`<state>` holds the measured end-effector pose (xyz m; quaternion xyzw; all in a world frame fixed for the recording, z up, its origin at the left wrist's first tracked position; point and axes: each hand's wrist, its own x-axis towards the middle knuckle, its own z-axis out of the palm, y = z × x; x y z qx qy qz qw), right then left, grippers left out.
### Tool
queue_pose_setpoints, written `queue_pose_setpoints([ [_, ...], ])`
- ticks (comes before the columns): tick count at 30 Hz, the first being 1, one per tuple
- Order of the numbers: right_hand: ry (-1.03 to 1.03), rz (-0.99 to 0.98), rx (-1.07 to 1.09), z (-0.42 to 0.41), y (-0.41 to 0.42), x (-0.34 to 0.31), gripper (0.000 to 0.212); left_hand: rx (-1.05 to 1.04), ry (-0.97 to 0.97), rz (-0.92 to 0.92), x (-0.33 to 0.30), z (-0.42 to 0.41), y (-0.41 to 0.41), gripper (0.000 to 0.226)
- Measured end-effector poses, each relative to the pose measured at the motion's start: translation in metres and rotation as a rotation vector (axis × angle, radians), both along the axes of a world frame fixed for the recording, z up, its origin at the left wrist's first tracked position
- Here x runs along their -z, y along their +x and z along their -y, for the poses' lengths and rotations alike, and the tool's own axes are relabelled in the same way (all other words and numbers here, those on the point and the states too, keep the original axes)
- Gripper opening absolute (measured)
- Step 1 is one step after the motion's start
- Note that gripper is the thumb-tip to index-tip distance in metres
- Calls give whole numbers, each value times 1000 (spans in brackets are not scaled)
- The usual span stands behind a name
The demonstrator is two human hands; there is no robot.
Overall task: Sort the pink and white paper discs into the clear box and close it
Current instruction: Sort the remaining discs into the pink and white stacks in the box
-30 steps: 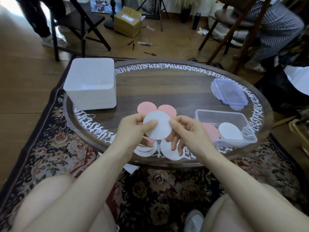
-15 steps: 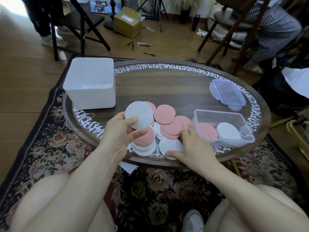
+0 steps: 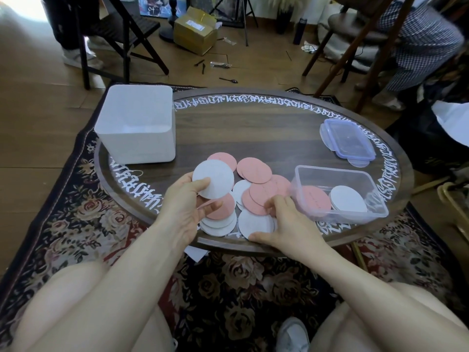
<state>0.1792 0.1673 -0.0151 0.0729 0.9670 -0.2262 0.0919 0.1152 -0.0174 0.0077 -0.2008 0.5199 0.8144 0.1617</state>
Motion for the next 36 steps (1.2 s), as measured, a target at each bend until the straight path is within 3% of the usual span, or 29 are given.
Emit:
queue_pose_setpoints([
  [15,-403,-74,107,-11,-11,4,29,-9,-21,-19,4,-1,-4,11],
  [18,-456,-131,73,-10,-11,-3,14,-23,-32,-20,3,-2,-4,11],
  [22,-733,-221,101,-5,-7,-12,22,-2,-26,-25,1,-4,1,13],
  [26,-863,-205,136,-5,-9,-18,14,86,16,-25,1,-7,5,16],
  [30,-919,-171,172,-4,-9,-16,15,209,27,-33,-2,-16,11,27],
  [36,-906,-186,193,3,-8,-19,28,279,6,-101,-3,-20,15,14],
])
